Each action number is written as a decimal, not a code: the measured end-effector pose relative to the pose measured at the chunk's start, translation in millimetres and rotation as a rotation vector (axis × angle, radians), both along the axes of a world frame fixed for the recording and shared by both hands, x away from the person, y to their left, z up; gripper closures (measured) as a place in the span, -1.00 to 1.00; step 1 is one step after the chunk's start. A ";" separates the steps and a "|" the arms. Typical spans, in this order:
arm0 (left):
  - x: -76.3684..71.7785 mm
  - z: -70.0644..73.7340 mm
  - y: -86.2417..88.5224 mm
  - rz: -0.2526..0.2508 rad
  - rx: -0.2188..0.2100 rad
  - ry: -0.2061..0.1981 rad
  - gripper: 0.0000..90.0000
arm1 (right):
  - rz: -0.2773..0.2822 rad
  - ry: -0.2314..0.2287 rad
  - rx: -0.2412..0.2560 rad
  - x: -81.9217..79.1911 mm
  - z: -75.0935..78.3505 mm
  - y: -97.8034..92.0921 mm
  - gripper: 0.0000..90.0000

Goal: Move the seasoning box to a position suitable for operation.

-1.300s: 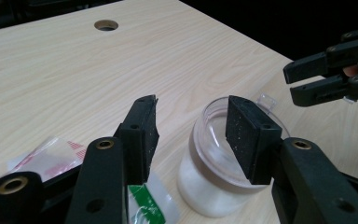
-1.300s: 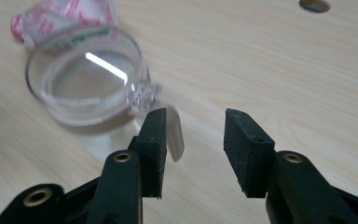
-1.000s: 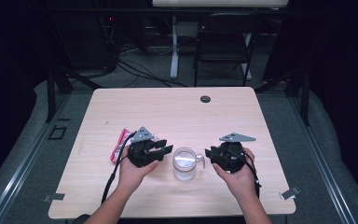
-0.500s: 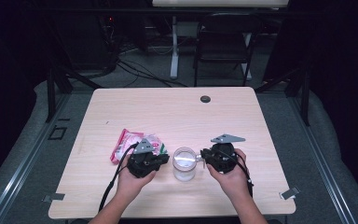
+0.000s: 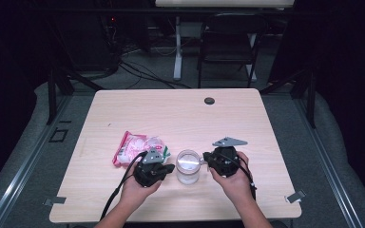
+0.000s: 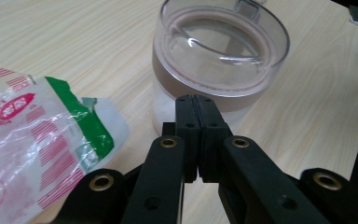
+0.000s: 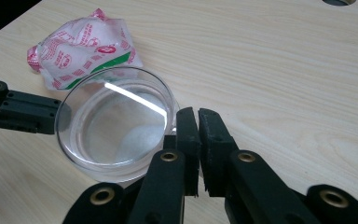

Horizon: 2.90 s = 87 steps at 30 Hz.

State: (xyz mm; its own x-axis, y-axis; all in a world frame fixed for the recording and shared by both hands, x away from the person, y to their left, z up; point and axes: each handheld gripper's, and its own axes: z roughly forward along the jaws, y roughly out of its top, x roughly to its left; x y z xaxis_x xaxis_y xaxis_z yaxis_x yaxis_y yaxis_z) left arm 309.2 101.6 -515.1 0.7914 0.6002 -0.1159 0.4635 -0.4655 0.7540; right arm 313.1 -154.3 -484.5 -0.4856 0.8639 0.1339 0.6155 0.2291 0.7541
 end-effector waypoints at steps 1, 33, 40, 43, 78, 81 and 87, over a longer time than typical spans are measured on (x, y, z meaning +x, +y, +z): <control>-0.4 -0.8 -1.1 0.002 -0.004 -0.002 0.99 | 0.001 0.000 0.004 0.0 -0.3 -0.2 0.94; 1.3 23.7 -13.2 -0.055 -0.057 -0.041 0.98 | 0.125 -0.119 -0.041 -30.6 13.5 0.4 0.33; 1.6 34.5 -20.3 -0.050 -0.078 -0.087 0.76 | 0.165 -0.133 -0.086 -41.3 8.7 7.6 0.18; 2.1 35.4 -22.0 -0.038 -0.083 -0.090 0.69 | 0.181 -0.141 -0.112 -43.8 6.2 11.2 0.16; 22.1 5.2 -20.5 0.034 -0.030 -0.031 0.42 | 0.151 -0.183 -0.121 -46.0 3.3 7.5 0.36; 22.1 5.1 -19.8 0.036 -0.030 -0.030 0.45 | 0.138 -0.186 -0.113 -45.9 4.1 3.6 0.37; 21.9 5.0 -19.6 0.037 -0.030 -0.031 0.47 | 0.104 -0.160 -0.099 -42.3 3.0 -7.7 0.41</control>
State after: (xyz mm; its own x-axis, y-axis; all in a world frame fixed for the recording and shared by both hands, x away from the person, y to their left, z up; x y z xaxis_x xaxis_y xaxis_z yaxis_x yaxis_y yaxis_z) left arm 331.1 82.0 -510.1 0.7726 0.6254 -0.1099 0.4556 -0.4255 0.7819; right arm 270.8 -162.0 -481.5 -0.5808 0.8133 -0.0349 0.4593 0.3627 0.8108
